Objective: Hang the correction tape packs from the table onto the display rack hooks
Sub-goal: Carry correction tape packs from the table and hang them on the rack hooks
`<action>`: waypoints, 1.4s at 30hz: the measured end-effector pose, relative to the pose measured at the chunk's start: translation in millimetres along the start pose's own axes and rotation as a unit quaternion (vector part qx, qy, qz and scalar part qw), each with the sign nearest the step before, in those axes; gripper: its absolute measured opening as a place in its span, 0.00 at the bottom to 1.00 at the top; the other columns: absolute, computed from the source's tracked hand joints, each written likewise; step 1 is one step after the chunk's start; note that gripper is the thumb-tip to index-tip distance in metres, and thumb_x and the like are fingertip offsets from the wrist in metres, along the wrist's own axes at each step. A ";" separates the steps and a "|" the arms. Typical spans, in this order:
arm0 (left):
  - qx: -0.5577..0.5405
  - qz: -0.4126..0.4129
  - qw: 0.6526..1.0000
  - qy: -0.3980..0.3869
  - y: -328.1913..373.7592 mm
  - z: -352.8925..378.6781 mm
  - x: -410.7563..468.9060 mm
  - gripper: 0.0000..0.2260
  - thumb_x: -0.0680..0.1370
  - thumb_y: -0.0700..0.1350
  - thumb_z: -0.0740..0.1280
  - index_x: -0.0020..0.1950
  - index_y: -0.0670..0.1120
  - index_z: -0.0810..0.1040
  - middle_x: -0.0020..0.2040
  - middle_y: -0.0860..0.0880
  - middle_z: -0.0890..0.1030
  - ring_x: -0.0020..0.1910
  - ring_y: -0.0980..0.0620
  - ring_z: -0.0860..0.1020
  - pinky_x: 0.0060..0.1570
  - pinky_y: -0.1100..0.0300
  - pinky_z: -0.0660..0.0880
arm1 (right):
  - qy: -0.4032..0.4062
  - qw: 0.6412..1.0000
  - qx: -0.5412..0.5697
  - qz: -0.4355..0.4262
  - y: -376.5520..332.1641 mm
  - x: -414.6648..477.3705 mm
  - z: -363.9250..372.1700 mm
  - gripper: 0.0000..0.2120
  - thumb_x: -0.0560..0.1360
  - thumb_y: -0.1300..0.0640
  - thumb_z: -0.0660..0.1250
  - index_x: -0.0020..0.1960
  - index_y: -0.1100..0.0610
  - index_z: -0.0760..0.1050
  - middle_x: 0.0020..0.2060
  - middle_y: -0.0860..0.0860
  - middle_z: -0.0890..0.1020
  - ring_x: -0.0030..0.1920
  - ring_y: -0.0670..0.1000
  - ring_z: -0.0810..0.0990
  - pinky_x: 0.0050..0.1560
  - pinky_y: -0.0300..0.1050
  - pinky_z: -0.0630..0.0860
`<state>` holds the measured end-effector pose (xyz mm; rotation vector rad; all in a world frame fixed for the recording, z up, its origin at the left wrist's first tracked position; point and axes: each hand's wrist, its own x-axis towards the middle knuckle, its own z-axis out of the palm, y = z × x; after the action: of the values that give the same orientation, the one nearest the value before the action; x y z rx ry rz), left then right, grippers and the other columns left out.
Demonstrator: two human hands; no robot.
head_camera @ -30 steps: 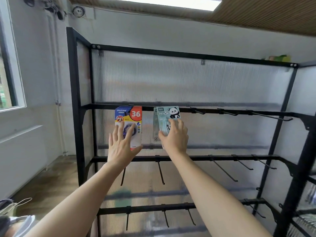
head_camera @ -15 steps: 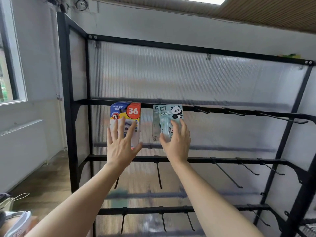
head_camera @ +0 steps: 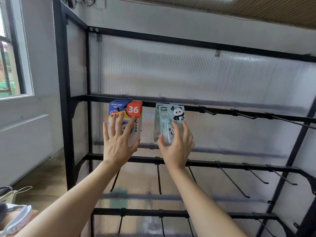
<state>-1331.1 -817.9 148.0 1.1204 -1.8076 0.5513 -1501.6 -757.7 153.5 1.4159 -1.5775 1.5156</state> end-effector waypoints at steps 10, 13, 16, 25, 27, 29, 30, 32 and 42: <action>-0.015 -0.005 0.999 -0.033 4.1 -3.1 -2.8 0.33 0.74 0.63 0.54 0.76 0.51 0.56 0.77 0.41 0.58 0.76 0.42 0.50 0.72 0.40 0.47 | -0.148 0.987 -0.040 0.046 6.2 17.5 14.4 0.29 0.74 0.48 0.69 0.72 0.54 0.66 0.74 0.58 0.62 0.72 0.59 0.61 0.65 0.57 0.66; -0.017 -0.013 0.999 -0.045 3.7 -3.3 -3.2 0.33 0.74 0.63 0.53 0.76 0.51 0.55 0.76 0.41 0.58 0.76 0.42 0.49 0.71 0.40 0.46 | -0.178 0.981 -0.057 0.061 6.7 29.5 19.8 0.29 0.75 0.48 0.68 0.73 0.53 0.63 0.74 0.55 0.59 0.72 0.57 0.59 0.66 0.53 0.67; -0.011 -0.014 0.998 -0.055 3.0 -4.4 -1.8 0.33 0.74 0.64 0.54 0.76 0.51 0.54 0.76 0.40 0.59 0.75 0.41 0.50 0.71 0.41 0.47 | -0.209 0.974 -0.071 0.060 7.5 34.4 28.2 0.30 0.76 0.49 0.68 0.74 0.52 0.60 0.74 0.56 0.56 0.72 0.57 0.59 0.65 0.51 0.69; -0.007 -0.025 0.995 -0.097 0.1 -16.6 -5.7 0.35 0.73 0.65 0.56 0.77 0.52 0.51 0.78 0.41 0.55 0.76 0.38 0.52 0.72 0.43 0.45 | -0.332 0.934 -0.119 0.062 7.5 36.1 16.5 0.42 0.76 0.49 0.68 0.79 0.51 0.44 0.77 0.57 0.45 0.74 0.59 0.58 0.68 0.54 0.69; -0.015 -0.032 0.994 -0.105 1.0 -21.9 -11.0 0.36 0.74 0.62 0.61 0.78 0.51 0.53 0.78 0.41 0.53 0.76 0.38 0.51 0.72 0.42 0.45 | -0.320 0.936 -0.133 0.054 5.5 31.1 2.6 0.40 0.77 0.48 0.66 0.79 0.52 0.45 0.77 0.57 0.47 0.74 0.59 0.57 0.71 0.56 0.63; -0.022 -0.036 0.993 -0.111 4.2 -30.0 -19.3 0.36 0.76 0.59 0.64 0.79 0.49 0.53 0.78 0.42 0.50 0.77 0.39 0.49 0.73 0.43 0.44 | -0.324 0.934 -0.143 0.039 3.9 21.5 -13.6 0.37 0.78 0.48 0.65 0.78 0.52 0.48 0.77 0.58 0.49 0.74 0.59 0.57 0.71 0.57 0.59; -0.024 -0.039 0.992 -0.118 7.2 -34.6 -24.9 0.36 0.77 0.58 0.64 0.79 0.50 0.52 0.79 0.42 0.49 0.77 0.40 0.48 0.74 0.44 0.43 | -0.331 0.932 -0.143 0.036 3.5 14.7 -22.4 0.35 0.78 0.48 0.64 0.78 0.52 0.50 0.77 0.58 0.50 0.74 0.59 0.57 0.71 0.57 0.58; -0.027 -0.048 0.988 -0.141 14.1 -42.6 -38.9 0.36 0.78 0.57 0.64 0.79 0.51 0.48 0.79 0.43 0.46 0.77 0.42 0.45 0.74 0.46 0.40 | -0.344 0.927 -0.142 0.035 3.1 -2.3 -40.1 0.33 0.79 0.49 0.64 0.78 0.51 0.51 0.77 0.58 0.52 0.75 0.59 0.57 0.72 0.58 0.57; -0.030 -0.073 0.955 -0.287 54.0 -72.9 -152.3 0.36 0.78 0.55 0.63 0.79 0.51 0.45 0.79 0.43 0.45 0.77 0.43 0.44 0.74 0.46 0.41 | -0.429 0.883 -0.179 0.064 6.6 -129.7 -110.2 0.33 0.80 0.48 0.60 0.79 0.51 0.48 0.77 0.57 0.52 0.76 0.58 0.52 0.74 0.57 0.52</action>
<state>-1317.8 -667.2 55.6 1.4606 -2.1832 0.0741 -1498.0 -615.4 60.1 1.8927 -2.3372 0.5599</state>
